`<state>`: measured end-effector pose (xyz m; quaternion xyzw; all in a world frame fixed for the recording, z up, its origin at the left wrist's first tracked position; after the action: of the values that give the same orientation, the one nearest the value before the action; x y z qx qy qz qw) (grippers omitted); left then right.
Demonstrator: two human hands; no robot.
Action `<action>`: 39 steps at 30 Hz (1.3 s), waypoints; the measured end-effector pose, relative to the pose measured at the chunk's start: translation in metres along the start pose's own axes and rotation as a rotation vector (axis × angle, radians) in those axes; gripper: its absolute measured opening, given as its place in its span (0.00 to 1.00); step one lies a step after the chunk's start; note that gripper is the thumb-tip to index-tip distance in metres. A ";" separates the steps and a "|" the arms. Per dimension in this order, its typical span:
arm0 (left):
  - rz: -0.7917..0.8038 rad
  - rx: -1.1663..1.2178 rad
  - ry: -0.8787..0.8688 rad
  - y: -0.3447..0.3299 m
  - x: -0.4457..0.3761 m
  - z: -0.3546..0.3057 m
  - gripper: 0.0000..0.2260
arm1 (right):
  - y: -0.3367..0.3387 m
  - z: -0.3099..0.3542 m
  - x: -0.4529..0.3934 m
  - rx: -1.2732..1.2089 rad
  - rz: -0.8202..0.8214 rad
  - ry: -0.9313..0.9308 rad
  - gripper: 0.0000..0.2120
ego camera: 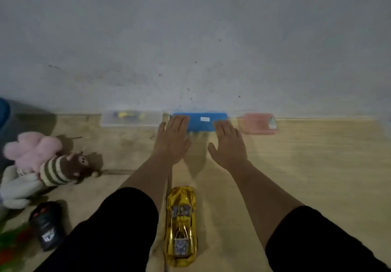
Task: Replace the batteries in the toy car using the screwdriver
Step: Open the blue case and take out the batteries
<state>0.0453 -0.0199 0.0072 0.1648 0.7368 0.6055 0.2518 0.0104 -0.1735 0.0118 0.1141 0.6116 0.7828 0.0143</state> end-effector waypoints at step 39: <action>-0.085 -0.250 0.127 -0.036 -0.050 0.025 0.50 | 0.005 0.012 -0.094 0.092 -0.501 0.472 0.09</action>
<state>0.1026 -0.0345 -0.0229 0.0623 0.6762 0.6907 0.2485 0.1049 -0.1781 0.0044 -0.2233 0.6418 0.7313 0.0593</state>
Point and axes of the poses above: each hand's wrist, its own x-axis away from the middle knuckle, its own y-axis out of the back of the hand, z = x × y, the point moved 5 cm from there along -x, towards the middle knuckle, and after that the axes turned 10 degrees about -y, right-handed, at the moved point
